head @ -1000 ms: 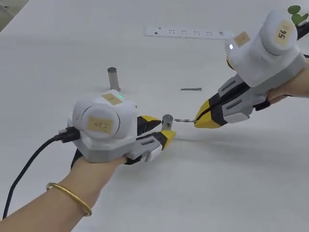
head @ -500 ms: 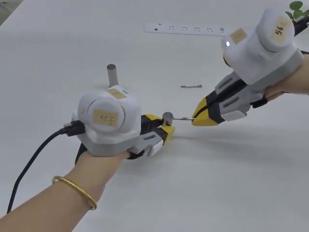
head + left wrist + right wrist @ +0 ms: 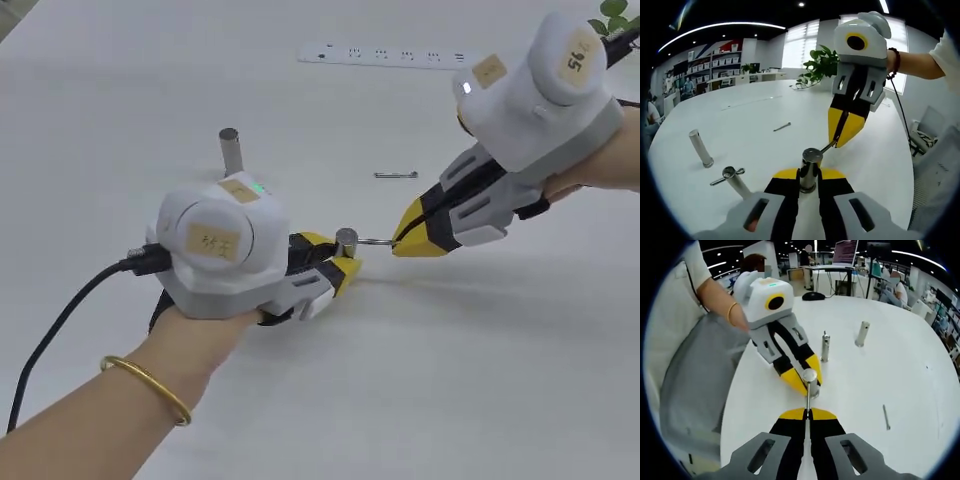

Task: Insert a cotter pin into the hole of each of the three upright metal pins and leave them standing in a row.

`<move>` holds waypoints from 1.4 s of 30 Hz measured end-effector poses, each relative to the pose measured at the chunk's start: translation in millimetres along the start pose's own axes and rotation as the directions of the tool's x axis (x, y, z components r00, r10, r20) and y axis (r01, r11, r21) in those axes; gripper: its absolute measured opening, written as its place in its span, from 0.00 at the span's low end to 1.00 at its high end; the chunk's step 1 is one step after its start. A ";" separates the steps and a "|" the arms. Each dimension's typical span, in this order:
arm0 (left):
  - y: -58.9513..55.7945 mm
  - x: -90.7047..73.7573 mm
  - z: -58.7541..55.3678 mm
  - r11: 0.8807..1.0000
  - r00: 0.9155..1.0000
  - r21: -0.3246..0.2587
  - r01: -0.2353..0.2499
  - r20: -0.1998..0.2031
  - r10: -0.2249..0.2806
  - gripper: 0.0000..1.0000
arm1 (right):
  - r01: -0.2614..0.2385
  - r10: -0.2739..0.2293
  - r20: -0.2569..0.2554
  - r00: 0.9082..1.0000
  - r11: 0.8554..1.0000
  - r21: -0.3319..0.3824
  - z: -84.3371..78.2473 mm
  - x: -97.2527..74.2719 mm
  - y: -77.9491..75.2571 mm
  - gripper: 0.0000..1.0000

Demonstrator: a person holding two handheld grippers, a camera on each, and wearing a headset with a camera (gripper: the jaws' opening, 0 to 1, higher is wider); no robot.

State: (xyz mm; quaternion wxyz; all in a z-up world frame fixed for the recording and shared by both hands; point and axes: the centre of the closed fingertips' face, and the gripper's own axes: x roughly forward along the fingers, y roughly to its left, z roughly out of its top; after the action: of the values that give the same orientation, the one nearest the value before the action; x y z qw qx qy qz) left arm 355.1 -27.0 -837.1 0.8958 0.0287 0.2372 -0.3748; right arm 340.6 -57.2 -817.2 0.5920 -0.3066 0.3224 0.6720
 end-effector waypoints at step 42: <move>2.7 3.0 1.0 1.000 1.000 -0.005 0.009 0.029 -0.009 0.12 | 0.021 -0.022 0.048 0.999 0.999 0.030 21.7 19.2 -4.6 0.04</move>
State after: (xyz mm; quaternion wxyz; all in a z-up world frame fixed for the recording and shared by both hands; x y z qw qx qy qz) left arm 359.2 -27.3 -837.9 0.8974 0.0197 0.2254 -0.3787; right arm 342.4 -28.1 -819.7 0.6113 -0.2851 0.3145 0.6679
